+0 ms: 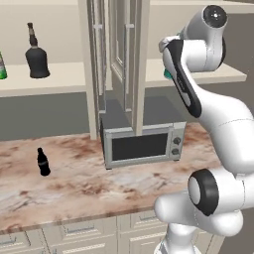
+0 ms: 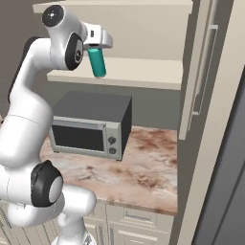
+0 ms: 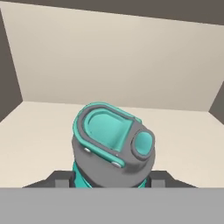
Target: Sort all alcoholic drinks to one cabinet, and non-alcoholic drinks to the other.
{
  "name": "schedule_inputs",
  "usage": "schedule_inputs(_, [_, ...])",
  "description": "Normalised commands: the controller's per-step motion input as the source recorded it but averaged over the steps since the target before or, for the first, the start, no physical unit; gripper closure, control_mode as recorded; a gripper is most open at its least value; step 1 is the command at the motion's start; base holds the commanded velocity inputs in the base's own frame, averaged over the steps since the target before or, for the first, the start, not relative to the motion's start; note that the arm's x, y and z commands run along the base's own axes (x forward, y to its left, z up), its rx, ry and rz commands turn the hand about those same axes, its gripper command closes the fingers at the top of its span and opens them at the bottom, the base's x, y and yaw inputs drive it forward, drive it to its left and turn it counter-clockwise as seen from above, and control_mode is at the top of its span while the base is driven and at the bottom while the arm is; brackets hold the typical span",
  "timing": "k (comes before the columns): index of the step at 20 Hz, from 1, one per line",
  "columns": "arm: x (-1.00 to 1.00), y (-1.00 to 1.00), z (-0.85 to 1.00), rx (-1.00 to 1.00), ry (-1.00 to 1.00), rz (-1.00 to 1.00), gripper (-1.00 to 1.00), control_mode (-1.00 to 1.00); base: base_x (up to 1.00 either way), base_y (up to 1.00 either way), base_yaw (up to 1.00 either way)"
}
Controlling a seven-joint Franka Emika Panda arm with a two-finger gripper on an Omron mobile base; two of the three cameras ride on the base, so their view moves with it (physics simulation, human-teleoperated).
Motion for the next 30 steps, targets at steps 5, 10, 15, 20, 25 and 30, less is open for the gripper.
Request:
schedule_inputs(5, [0.3,0.0,-0.22,-0.01,0.0,0.03,1.0,-1.0,0.0,0.0,0.0])
schedule_inputs(10, [0.22,0.02,-0.16,-0.03,-0.02,0.03,1.0,-1.0,0.0,0.0,0.0])
schedule_inputs(15, [0.22,0.07,-0.41,-0.03,0.0,0.03,1.0,-1.0,0.0,0.0,0.0])
schedule_inputs(20, [0.4,0.01,-0.33,-0.02,0.0,0.03,1.0,-1.0,0.0,0.0,0.0])
schedule_inputs(25, [0.41,0.0,-0.01,-0.01,-0.05,0.02,1.0,-1.0,0.0,0.0,0.0])
schedule_inputs(30, [0.41,0.0,-0.19,-0.01,-0.01,0.02,1.0,-1.0,0.0,0.0,0.0])
